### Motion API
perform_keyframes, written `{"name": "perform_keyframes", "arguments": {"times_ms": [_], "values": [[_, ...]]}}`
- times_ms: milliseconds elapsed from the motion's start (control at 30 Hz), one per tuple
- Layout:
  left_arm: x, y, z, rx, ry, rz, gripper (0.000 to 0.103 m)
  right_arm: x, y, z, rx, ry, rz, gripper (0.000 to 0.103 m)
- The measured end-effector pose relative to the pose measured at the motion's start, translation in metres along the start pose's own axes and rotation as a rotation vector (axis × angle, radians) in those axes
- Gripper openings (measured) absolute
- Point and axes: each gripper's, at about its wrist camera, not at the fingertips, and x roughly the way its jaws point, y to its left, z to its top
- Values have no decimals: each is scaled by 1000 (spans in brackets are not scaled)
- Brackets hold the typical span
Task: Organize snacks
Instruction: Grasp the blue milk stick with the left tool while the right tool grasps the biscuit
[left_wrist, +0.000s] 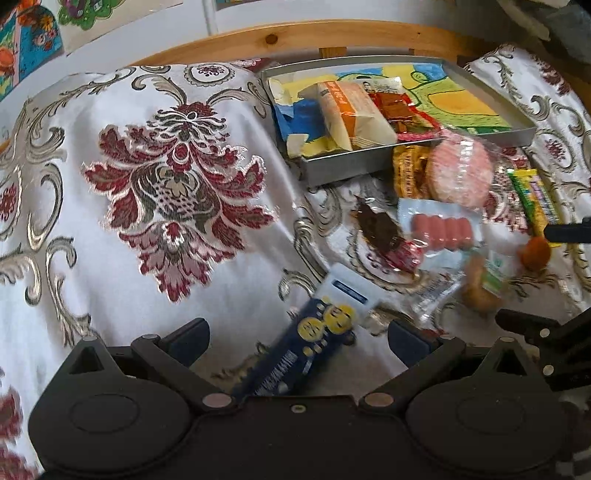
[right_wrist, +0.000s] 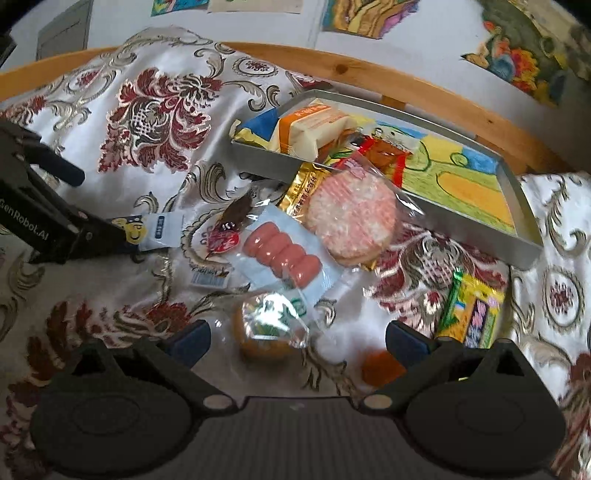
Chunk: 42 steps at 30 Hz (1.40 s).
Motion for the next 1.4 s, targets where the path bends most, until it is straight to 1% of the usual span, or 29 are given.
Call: {"name": "perform_keyframes", "arguments": {"times_ms": [133,200,267,333,367,400,467,500,533,567,633,767,833,900,933,967,1033,1133,1200,1333,1367,1400], "values": [[9,6,3,28,3,23,102,19,5,5,-61,50,26,103],[12,8,3,39,5,16,102,28,8,7,-71,63,44,103],[16,11,2,45,19,-5,102,35,7,8,-55,75,71,103],[20,11,0,52,37,-32,102,40,4,8,-5,94,116,102],[22,11,-1,55,50,-47,102,41,4,8,7,98,137,101],[24,11,-2,58,67,-65,102,40,4,7,0,94,137,99],[28,9,-5,57,103,-96,101,36,5,7,-8,87,134,92],[29,9,-6,51,113,-108,98,35,4,6,-5,93,148,90],[29,10,-6,42,117,-117,97,35,3,6,2,102,167,85],[29,10,-7,31,120,-122,95,35,3,5,9,112,190,83],[27,13,-6,-2,123,-126,91,32,3,5,11,117,200,82],[27,19,-8,-60,141,-127,81,25,8,4,0,114,213,77],[28,19,-10,-65,154,-126,75,23,13,2,-10,120,218,77],[29,17,-10,-52,160,-120,64,21,18,0,-10,139,213,77],[29,15,-9,-45,160,-121,61,20,20,-1,-6,152,204,76],[29,15,-10,-44,158,-125,54,19,22,-1,-3,160,197,73],[29,14,-11,-56,153,-131,51,18,22,-1,30,177,187,72],[27,10,-13,-65,146,-129,46,18,15,-4,157,208,215,69],[25,6,-14,-66,144,-127,43,16,11,-7,213,209,209,67],[22,-5,-16,-90,135,-142,39,9,15,-15,245,195,194,66],[20,-8,-17,-95,134,-153,37,7,17,-17,242,188,190,66],[19,-9,-17,-99,134,-170,33,5,20,-18,236,182,185,65]]}}
